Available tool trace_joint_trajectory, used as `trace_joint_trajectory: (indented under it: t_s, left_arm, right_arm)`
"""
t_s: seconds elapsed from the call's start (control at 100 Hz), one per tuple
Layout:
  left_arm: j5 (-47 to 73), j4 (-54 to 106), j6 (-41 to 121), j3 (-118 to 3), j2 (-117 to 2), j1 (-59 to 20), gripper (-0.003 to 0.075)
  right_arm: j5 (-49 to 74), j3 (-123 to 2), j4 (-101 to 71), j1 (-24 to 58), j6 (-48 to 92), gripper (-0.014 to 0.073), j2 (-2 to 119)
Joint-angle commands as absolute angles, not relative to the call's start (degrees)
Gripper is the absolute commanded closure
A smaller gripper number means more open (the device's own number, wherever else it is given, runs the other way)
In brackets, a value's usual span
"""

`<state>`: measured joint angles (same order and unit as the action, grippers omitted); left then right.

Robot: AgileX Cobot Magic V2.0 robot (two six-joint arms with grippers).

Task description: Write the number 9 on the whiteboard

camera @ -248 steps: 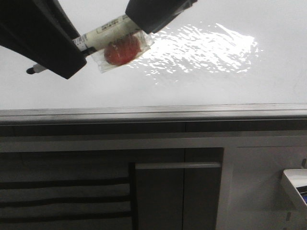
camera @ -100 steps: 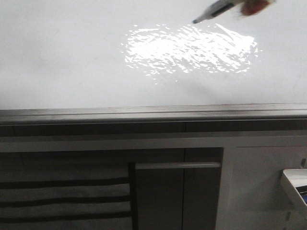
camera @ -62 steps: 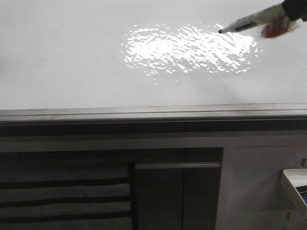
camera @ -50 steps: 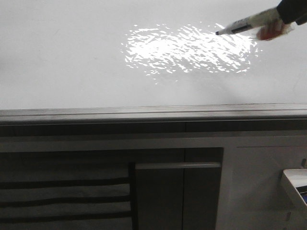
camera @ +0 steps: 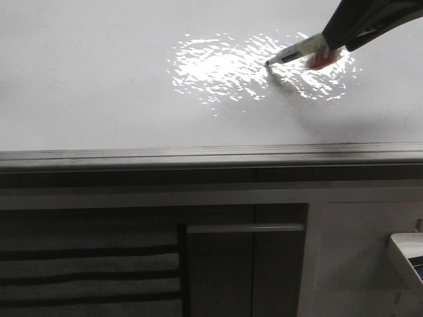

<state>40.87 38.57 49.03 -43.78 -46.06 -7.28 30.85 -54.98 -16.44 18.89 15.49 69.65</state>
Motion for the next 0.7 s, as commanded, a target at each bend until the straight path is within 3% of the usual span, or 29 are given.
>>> trace_joint_trajectory:
  t_s: [0.0,0.24,0.48,0.69]
  left_arm:
    - [38.01,41.06,48.44,-45.34,-45.66,-7.09,0.0318]
    - [37.9,41.06,48.44,-45.34,-45.66,-7.09,0.0323]
    - [37.82,41.06,48.44,-45.34,-45.66,-7.09,0.0323]
    - [37.82,41.06,48.44,-45.34,-45.66,-7.09,0.0323]
  right_arm:
    - [25.56,-58.17,-16.56,18.72,15.63,0.0639,70.09]
    - [32.4,-60.24,-14.15,21.4,15.5,0.0639,74.18]
    - [31.19,-60.61,-13.18,16.32,14.8,0.0639,70.23]
    - [33.07,-60.84,-13.59,16.58,14.8,0.0639,70.86]
